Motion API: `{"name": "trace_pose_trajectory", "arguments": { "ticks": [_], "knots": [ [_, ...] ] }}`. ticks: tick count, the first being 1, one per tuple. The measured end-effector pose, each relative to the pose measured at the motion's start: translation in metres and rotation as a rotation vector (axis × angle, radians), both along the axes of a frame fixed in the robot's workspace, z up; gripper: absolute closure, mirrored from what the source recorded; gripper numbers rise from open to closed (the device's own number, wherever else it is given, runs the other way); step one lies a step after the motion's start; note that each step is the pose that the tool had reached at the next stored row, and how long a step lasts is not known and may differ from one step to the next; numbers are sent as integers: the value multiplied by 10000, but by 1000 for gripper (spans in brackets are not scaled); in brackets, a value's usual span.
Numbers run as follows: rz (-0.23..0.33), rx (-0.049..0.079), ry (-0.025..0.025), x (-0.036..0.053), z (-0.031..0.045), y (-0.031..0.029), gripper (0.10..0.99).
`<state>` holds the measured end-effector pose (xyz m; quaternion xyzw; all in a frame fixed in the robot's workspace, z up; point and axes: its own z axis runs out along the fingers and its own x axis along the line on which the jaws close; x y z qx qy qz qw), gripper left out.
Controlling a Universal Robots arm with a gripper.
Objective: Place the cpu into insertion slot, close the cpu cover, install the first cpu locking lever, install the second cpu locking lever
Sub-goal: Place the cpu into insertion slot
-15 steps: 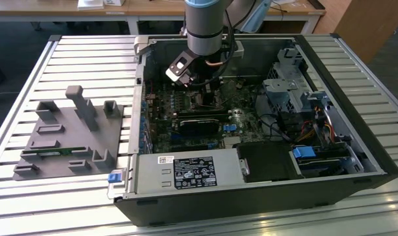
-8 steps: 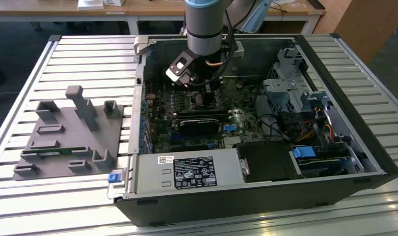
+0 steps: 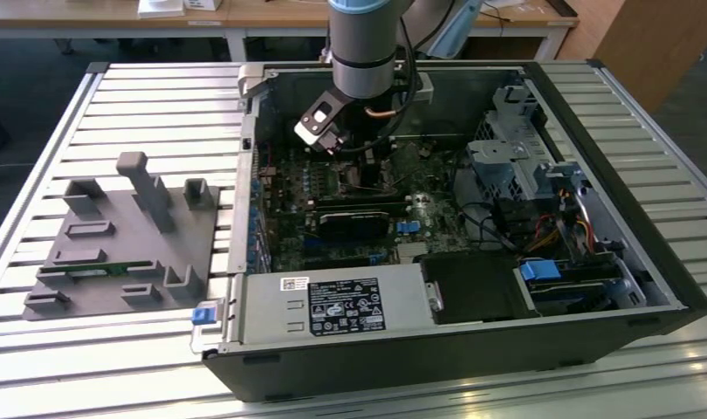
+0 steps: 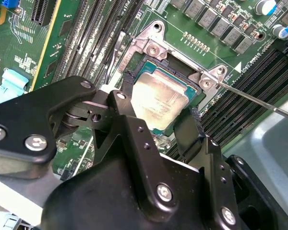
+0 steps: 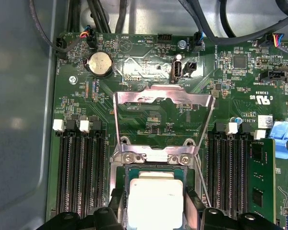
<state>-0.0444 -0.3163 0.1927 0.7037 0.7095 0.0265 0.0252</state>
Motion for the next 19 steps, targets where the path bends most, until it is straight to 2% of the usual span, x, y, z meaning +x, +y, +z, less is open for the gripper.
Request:
{"name": "trace_pose_trajectory", "arguments": {
  "ticks": [7,12,15,17,18,19],
  "knots": [
    [-2,-1,0,0,23,0,475],
    [-8,0,2,0,117,0,475],
    [-7,3,7,0,130,-2,490],
    [-6,0,9,0,132,-11,608],
    [-7,1,9,0,132,-15,608],
    [-7,1,8,0,132,-18,667]
  ]
}}
